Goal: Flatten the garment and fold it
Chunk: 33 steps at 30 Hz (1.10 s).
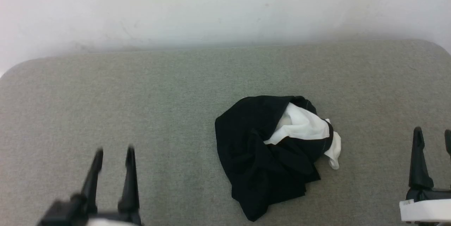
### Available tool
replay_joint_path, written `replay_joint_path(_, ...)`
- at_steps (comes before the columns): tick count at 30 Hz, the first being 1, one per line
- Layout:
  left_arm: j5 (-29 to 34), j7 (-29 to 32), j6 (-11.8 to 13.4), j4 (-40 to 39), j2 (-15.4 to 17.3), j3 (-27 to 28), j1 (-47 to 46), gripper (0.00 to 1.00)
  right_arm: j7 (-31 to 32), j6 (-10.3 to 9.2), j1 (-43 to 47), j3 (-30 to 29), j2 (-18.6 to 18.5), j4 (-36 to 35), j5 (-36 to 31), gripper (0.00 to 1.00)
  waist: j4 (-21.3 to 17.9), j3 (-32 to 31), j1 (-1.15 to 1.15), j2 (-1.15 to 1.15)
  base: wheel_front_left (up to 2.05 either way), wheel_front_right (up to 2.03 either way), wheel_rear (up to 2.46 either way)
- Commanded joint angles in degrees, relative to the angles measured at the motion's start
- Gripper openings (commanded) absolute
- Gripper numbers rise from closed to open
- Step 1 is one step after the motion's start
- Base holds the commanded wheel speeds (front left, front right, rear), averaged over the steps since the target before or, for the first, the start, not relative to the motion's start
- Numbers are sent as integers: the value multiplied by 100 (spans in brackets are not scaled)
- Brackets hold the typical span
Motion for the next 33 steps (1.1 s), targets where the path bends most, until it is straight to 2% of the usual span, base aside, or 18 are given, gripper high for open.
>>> replay_joint_path(1,105,-39,6,4,-50,56,340,100,15,-5,107,20,11,-21,-8,100,72,-1,0,0,0,0,0)
replay_joint_path(5,290,-46,-207,-19,-303,235,701,100,52,-5,182,31,11,-48,-11,100,214,-22,0,0,0,0,0)
replay_joint_path(12,512,-48,-630,25,-621,438,521,100,411,-5,-8,200,11,-267,-191,100,454,27,0,0,0,0,0)
replay_joint_path(17,578,-48,-802,117,-747,452,415,100,1070,-5,-324,353,11,-378,-424,100,522,168,0,0,0,0,0)
replay_joint_path(26,651,-49,-1115,313,-1056,447,199,100,3197,-5,-761,332,11,-243,-789,100,772,734,0,0,0,0,0)
replay_joint_path(33,680,-49,-1322,477,-1280,496,21,100,3670,-5,-791,482,11,-314,-540,100,997,1062,0,0,0,0,0)
